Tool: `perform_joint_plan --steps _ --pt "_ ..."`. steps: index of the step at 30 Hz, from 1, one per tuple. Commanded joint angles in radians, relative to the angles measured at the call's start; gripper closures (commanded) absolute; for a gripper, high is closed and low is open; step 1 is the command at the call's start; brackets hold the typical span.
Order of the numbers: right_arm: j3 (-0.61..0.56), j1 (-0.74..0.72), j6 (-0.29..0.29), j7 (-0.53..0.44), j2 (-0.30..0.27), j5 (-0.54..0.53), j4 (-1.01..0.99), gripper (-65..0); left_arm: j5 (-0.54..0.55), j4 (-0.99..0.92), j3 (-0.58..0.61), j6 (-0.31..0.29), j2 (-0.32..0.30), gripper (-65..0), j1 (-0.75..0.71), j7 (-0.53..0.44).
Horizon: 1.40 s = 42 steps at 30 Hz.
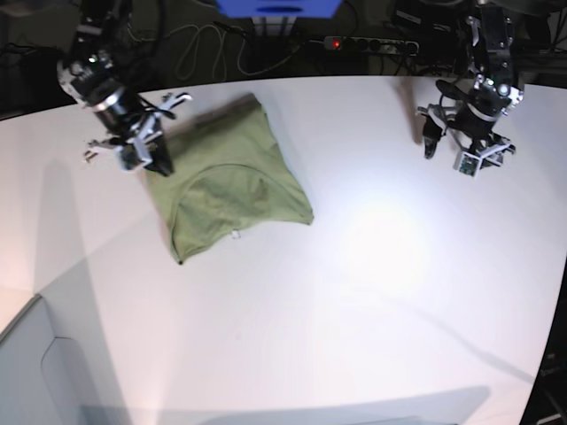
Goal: Fold the T-shirt properly
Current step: 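Pinch the bundle's corner with the right gripper and square it up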
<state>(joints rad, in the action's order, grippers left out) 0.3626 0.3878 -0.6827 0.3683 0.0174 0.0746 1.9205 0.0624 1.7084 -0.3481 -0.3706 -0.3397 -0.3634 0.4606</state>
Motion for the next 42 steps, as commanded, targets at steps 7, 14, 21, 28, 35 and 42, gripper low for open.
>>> perform_joint_plan --steps 7,14,21,28,35,42 --pt "0.031 -0.112 -0.015 -0.021 -0.026 0.026 -0.214 0.0 0.004 0.026 -0.009 0.008 -0.002 -45.4 -0.030 -0.023" --pt "0.036 -0.069 -0.015 -0.030 -0.081 0.027 -0.336 0.0 0.007 0.026 -0.009 0.011 0.003 -45.4 -0.041 -0.023" --pt "0.036 -0.011 -0.015 -0.030 -0.063 0.026 -0.324 0.0 0.007 0.026 -0.009 0.011 0.004 -45.4 -0.041 -0.023" --pt "0.036 0.050 -0.015 -0.030 -0.052 0.026 -0.286 0.0 0.007 0.026 -0.009 0.011 0.004 -45.4 -0.053 -0.023" --pt "0.034 0.099 -0.015 -0.030 -0.029 0.026 -0.230 0.0 0.009 0.026 -0.007 0.011 0.031 -45.4 -0.070 -0.023" --pt "0.034 0.124 -0.015 -0.030 0.002 0.026 -0.178 0.0 0.009 0.026 -0.007 0.009 0.032 -45.4 -0.081 -0.023"
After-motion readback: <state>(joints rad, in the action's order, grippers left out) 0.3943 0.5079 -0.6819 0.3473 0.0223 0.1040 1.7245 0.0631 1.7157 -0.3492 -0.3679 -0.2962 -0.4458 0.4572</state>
